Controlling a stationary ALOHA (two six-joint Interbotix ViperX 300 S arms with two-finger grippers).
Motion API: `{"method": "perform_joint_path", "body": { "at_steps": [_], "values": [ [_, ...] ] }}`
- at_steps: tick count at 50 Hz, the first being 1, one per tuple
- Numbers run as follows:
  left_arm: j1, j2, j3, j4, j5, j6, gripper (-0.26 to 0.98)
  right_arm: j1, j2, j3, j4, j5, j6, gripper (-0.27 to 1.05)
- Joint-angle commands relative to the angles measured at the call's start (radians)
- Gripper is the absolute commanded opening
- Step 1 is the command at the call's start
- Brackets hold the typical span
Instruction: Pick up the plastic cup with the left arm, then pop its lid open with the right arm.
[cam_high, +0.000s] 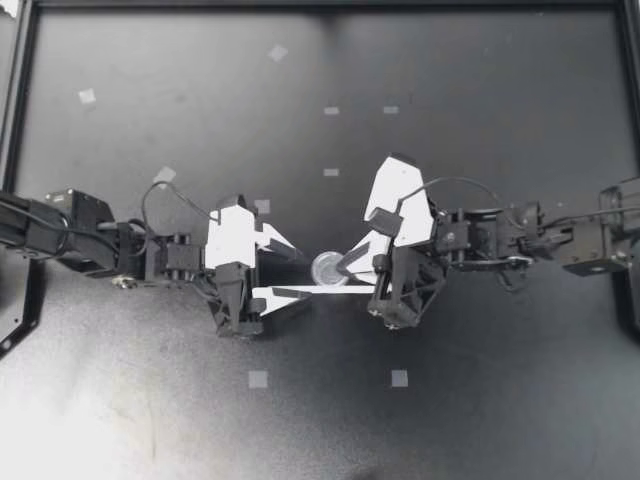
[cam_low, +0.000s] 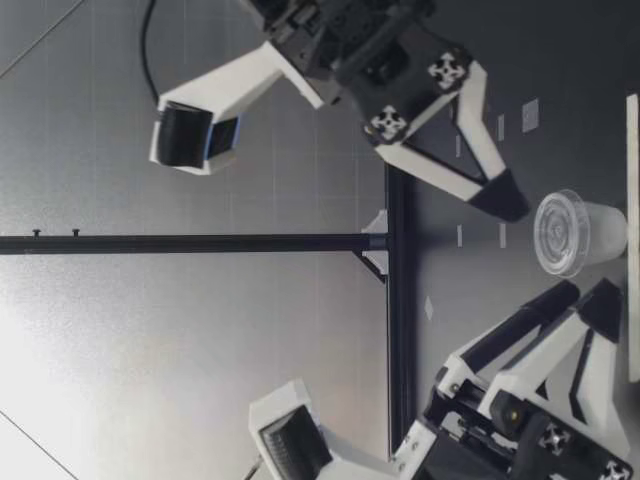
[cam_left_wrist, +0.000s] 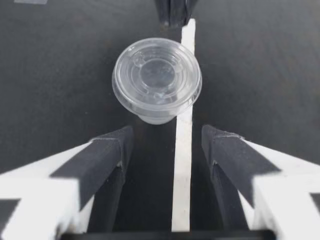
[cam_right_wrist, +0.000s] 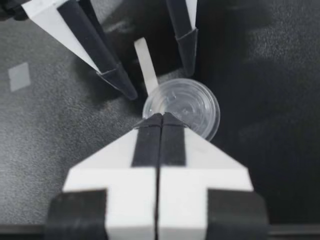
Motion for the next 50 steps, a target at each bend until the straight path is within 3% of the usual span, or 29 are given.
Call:
{"method": "perform_joint_path", "body": {
  "at_steps": [1,50],
  "values": [
    [-0.002,-0.011,-0.02,0.002,-0.003,0.0,0.6,0.003,-0.009,-0.02,0.002,-0.009,0.002,-0.03],
    [0.0,0.044,-0.086,0.0,-0.003,0.008,0.6,0.003,0.035,0.012,0.002,-0.011,0.037,-0.03]
  ]
}}
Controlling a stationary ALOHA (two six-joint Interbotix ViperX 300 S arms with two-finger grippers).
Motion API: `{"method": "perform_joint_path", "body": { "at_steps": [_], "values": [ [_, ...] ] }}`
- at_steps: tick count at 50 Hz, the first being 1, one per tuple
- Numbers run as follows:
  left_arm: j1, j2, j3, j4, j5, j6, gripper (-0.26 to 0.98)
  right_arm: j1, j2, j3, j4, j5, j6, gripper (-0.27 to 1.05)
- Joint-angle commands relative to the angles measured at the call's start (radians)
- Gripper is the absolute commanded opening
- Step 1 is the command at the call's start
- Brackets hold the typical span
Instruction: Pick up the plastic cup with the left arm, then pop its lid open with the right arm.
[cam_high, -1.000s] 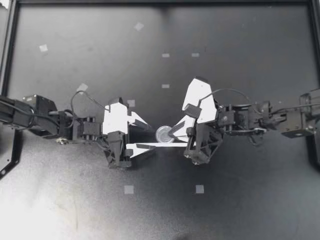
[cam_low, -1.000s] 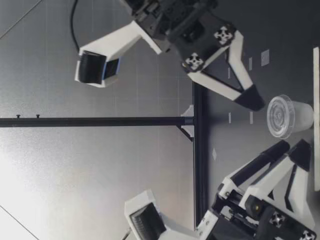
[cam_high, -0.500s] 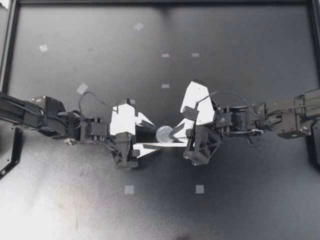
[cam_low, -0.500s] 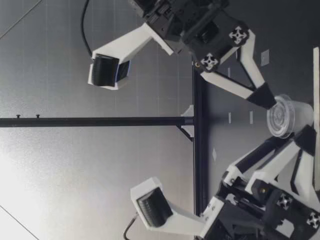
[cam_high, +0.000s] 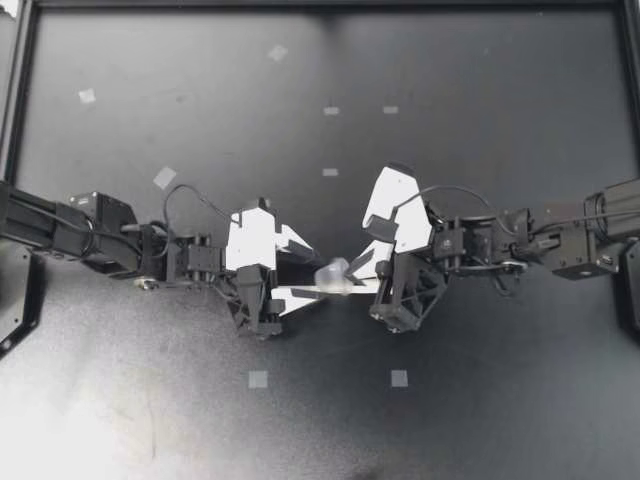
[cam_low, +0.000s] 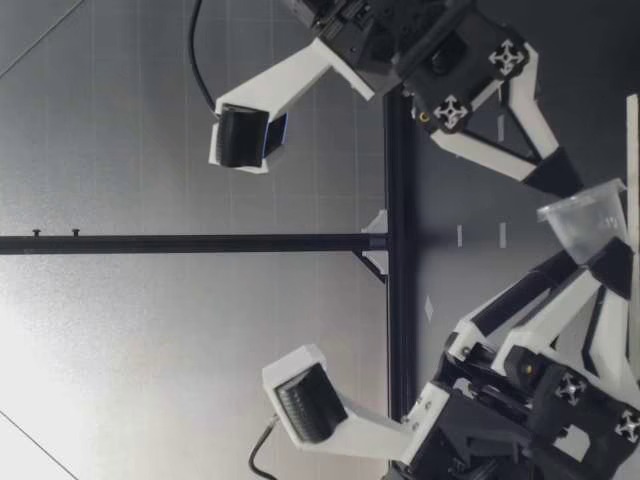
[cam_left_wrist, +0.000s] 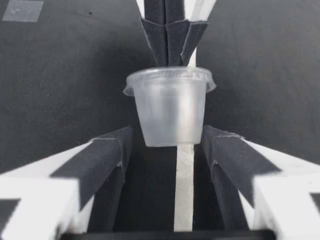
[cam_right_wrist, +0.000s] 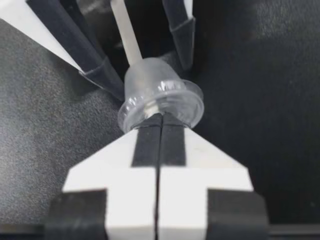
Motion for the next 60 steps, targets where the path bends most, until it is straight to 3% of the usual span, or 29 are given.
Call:
{"method": "perform_joint_path", "body": {
  "at_steps": [1,30,40,49,53,58,60],
  "values": [
    [-0.002,-0.018,-0.017,0.002,-0.003,0.0,0.6,0.003,-0.011,-0.009,0.0,-0.014,0.003,-0.03],
    [0.0,-0.02,-0.075,0.0,0.121,-0.011,0.56,0.005,0.003,-0.014,-0.002,-0.054,0.009,-0.03],
    [0.0,-0.037,-0.06,0.0,0.123,-0.012,0.3,0.003,-0.023,-0.008,-0.002,-0.051,0.009,-0.03],
    [-0.002,-0.087,-0.029,0.002,0.112,-0.002,0.11,0.006,-0.155,0.044,0.002,-0.052,0.052,-0.02],
    [-0.002,-0.141,-0.008,0.0,0.074,0.011,0.1,0.023,-0.241,0.087,0.002,-0.074,0.137,0.04],
    [-0.002,-0.233,0.044,0.0,-0.06,0.063,0.1,0.051,-0.319,0.155,0.002,-0.192,0.304,0.24],
    [-0.002,-0.262,0.064,0.0,-0.118,0.087,0.1,0.063,-0.333,0.193,0.002,-0.29,0.402,0.38]
  ]
}}
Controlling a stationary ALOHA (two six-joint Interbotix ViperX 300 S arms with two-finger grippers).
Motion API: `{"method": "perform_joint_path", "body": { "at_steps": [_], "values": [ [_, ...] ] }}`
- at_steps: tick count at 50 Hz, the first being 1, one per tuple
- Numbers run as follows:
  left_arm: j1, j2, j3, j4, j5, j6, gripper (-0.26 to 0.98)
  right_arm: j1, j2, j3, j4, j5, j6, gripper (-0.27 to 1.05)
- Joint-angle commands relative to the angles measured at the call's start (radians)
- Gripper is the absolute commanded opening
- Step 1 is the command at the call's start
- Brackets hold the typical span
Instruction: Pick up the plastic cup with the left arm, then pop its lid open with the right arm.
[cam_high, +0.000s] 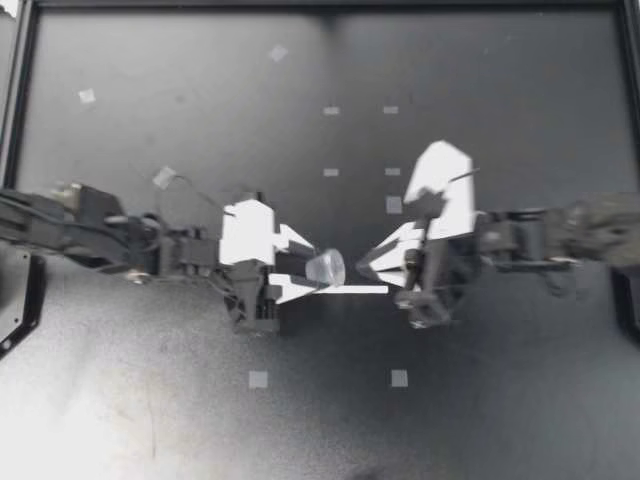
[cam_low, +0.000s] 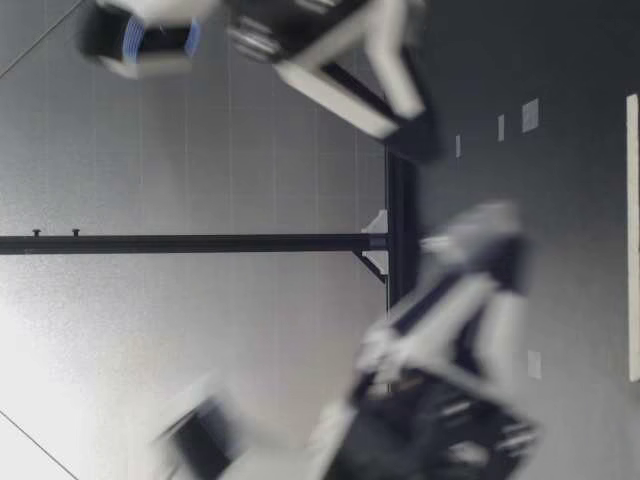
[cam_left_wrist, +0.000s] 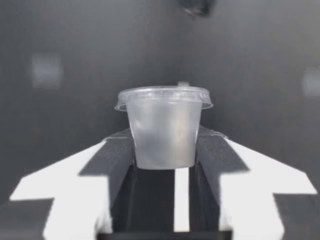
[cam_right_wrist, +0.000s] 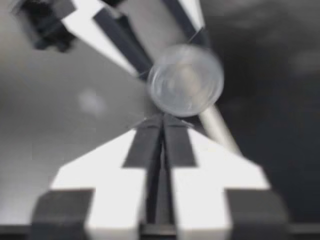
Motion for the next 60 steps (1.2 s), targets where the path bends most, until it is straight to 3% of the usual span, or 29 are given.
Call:
{"method": "perform_joint_path", "body": {
  "at_steps": [1,6,10,16,30,44,53,60],
  "values": [
    [-0.002,-0.089,0.026,-0.002,-0.117,0.037,0.1,0.025,-0.049,0.044,0.0,-0.163,0.132,0.44],
    [-0.002,-0.137,0.075,-0.003,-0.268,0.103,0.1,0.04,-0.015,0.118,-0.011,-0.494,0.359,0.72],
    [-0.002,-0.149,0.095,-0.003,-0.362,0.121,0.1,0.04,0.063,0.132,-0.011,-0.724,0.442,0.71],
    [-0.006,-0.149,0.103,0.002,-0.448,0.127,0.1,0.032,0.206,0.084,-0.006,-0.9,0.472,0.69],
    [-0.035,-0.14,0.103,0.002,-0.443,0.123,0.1,-0.06,0.222,0.005,-0.087,-0.907,0.468,0.69],
    [-0.037,-0.133,0.1,0.003,-0.443,0.127,0.1,-0.048,0.137,-0.051,-0.195,-0.894,0.474,0.69],
    [-0.037,-0.129,0.1,0.002,-0.443,0.123,0.1,-0.046,0.044,-0.028,-0.216,-1.069,0.46,0.69],
    [-0.037,-0.126,0.098,0.002,-0.442,0.117,0.1,-0.078,-0.011,0.017,-0.225,-1.071,0.402,0.69]
  ]
}}
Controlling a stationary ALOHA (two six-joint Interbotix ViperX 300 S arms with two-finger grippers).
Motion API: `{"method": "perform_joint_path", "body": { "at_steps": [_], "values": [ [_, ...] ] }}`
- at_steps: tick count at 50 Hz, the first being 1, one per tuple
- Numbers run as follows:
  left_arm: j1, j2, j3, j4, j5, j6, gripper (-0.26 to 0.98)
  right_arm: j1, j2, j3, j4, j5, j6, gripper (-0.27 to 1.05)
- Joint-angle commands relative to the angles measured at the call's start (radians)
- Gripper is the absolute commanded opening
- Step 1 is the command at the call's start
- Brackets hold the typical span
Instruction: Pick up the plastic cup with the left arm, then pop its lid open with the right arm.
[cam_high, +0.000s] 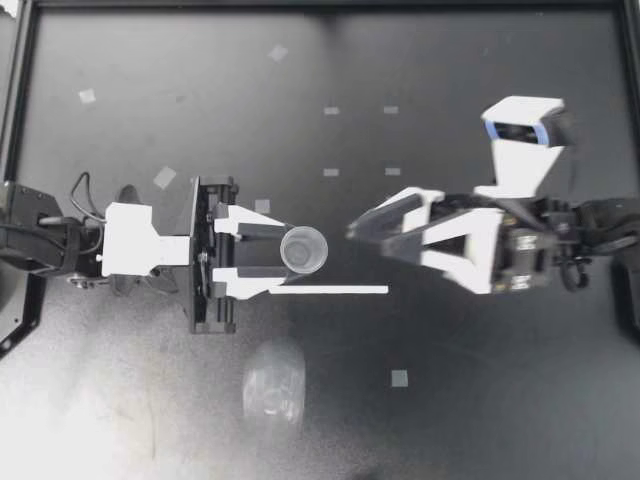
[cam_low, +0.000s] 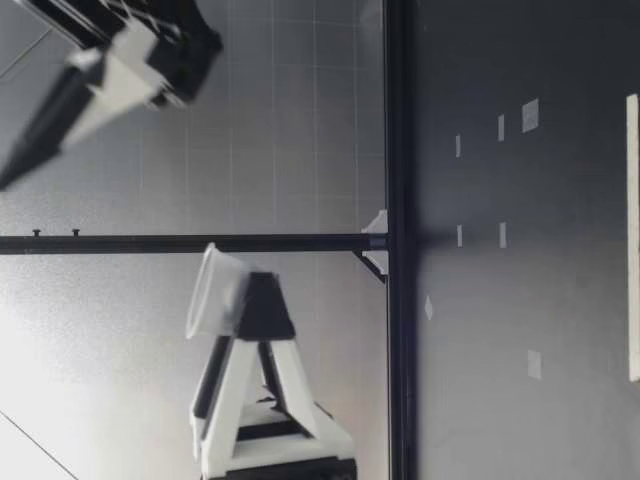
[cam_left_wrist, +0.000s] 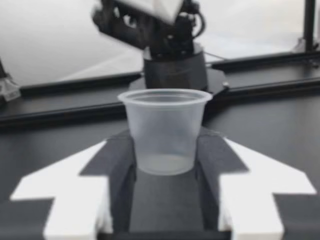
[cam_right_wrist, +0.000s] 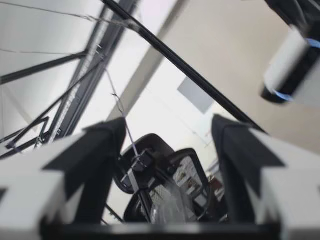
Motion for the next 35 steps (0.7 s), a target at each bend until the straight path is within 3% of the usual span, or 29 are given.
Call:
{"method": "perform_joint_path", "body": {
  "at_steps": [1,12,21,26,35],
  "values": [
    [0.002,-0.011,-0.012,0.0,-0.006,-0.005,0.1,-0.028,-0.054,0.015,-0.014,0.005,-0.04,0.69],
    [0.002,-0.009,-0.015,-0.005,-0.006,-0.061,0.1,-0.078,-0.112,0.025,-0.206,0.324,-0.387,0.69],
    [0.002,-0.006,-0.009,-0.006,-0.005,-0.083,0.1,-0.077,-0.121,0.017,-0.227,0.64,-0.761,0.69],
    [0.002,-0.002,-0.011,-0.008,-0.005,-0.084,0.1,-0.077,-0.115,0.025,-0.215,0.658,-0.897,0.69],
    [0.002,0.008,-0.017,-0.008,-0.005,-0.084,0.1,-0.077,-0.114,0.034,-0.204,0.626,-0.916,0.69]
  ]
}}
